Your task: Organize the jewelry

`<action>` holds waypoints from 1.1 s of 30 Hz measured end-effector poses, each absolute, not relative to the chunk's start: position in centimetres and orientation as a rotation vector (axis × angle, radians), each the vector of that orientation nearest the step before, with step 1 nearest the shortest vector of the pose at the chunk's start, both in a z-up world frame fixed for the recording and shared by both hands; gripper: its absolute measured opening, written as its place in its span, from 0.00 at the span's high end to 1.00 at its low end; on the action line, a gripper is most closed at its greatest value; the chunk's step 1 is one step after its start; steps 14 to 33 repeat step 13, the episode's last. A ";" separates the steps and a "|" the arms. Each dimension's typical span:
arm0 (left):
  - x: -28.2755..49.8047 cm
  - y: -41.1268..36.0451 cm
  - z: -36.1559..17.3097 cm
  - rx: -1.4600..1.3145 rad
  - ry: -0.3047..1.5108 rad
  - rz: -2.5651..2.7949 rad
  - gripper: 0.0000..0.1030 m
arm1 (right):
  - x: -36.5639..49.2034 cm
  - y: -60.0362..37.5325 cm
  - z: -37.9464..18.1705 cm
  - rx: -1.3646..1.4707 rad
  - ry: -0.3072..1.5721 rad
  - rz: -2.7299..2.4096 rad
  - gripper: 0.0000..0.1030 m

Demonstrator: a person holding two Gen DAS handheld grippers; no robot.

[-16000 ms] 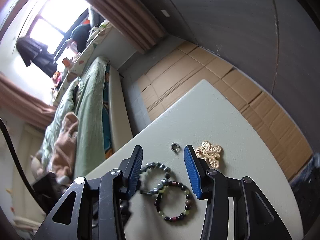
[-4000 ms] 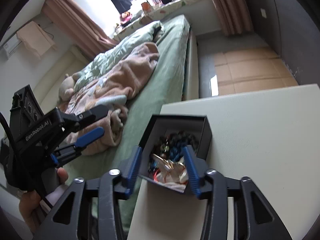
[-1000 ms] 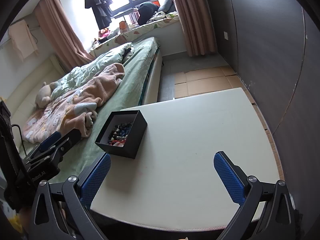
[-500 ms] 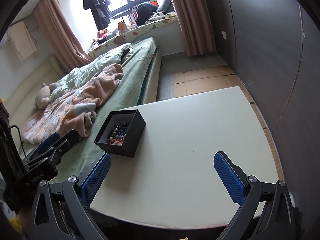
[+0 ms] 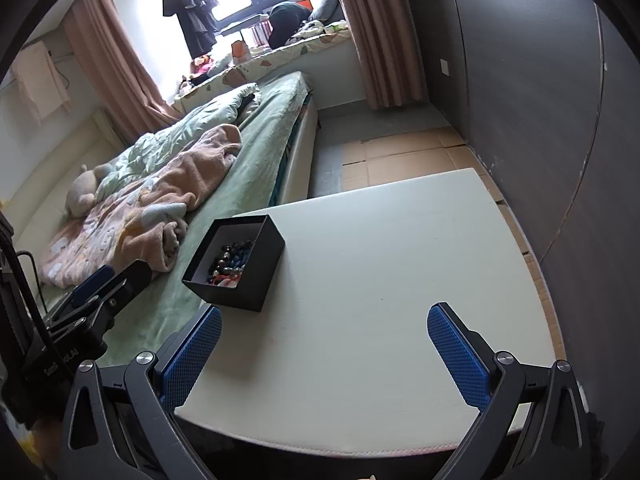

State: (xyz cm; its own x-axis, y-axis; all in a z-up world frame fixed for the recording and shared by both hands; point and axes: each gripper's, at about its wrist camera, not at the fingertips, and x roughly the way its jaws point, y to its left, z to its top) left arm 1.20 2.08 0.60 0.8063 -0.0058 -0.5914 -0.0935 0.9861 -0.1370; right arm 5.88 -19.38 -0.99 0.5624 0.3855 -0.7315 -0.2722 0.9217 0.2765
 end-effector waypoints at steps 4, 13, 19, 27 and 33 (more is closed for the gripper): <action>1.4 2.0 0.3 -0.165 0.642 0.046 0.00 | 6.0 -19.3 -1.2 0.134 0.905 0.388 0.00; 1.5 1.3 0.4 -0.151 0.634 0.023 0.00 | 6.2 -19.1 -1.3 0.121 0.914 0.376 0.00; 1.5 1.3 0.4 -0.151 0.634 0.023 0.00 | 6.2 -19.1 -1.3 0.121 0.914 0.376 0.00; 1.5 1.3 0.4 -0.151 0.634 0.023 0.00 | 6.2 -19.1 -1.3 0.121 0.914 0.376 0.00; 1.5 1.3 0.4 -0.151 0.634 0.023 0.00 | 6.2 -19.1 -1.3 0.121 0.914 0.376 0.00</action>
